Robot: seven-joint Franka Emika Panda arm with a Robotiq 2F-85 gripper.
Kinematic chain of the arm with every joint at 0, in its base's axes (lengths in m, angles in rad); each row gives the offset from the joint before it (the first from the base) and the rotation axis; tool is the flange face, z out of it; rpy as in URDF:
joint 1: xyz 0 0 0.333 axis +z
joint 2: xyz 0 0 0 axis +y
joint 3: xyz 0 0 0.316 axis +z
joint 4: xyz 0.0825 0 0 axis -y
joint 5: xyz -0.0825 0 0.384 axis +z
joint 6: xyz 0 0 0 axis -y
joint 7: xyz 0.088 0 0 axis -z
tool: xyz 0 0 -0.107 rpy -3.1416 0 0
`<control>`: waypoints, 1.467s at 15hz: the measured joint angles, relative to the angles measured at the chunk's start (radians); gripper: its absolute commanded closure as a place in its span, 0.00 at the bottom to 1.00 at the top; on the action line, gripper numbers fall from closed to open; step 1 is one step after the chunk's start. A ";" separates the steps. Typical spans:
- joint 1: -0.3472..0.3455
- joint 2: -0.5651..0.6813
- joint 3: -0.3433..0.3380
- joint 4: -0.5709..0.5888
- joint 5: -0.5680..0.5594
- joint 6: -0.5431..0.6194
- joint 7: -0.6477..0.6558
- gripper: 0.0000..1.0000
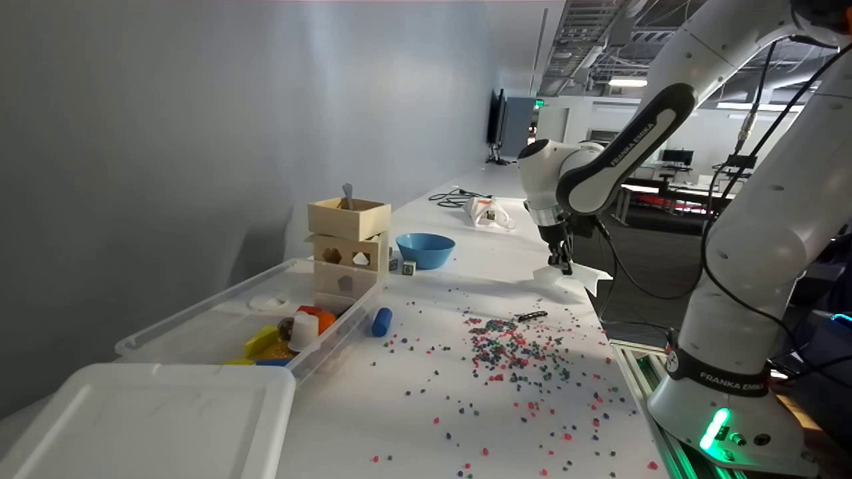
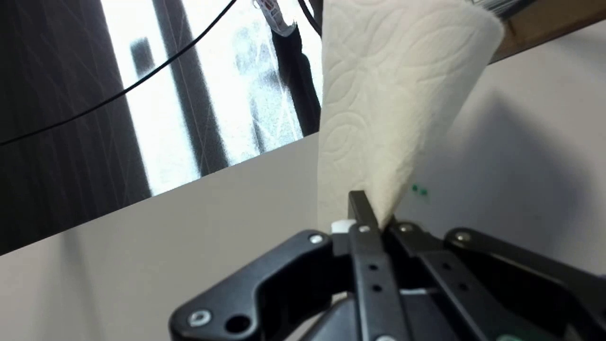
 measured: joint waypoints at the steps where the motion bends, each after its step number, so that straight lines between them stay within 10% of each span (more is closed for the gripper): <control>1: 0.006 0.019 -0.010 0.000 -0.014 0.007 0.025 1.00; 6: 0.038 0.101 -0.078 0.001 -0.017 0.124 0.094 1.00; 10: 0.102 0.096 -0.113 0.009 0.191 0.208 -0.050 1.00; 15: 0.231 -0.041 -0.095 0.009 0.491 0.120 -0.347 0.98; 22: 0.259 -0.128 -0.088 -0.023 0.518 0.071 -0.405 1.00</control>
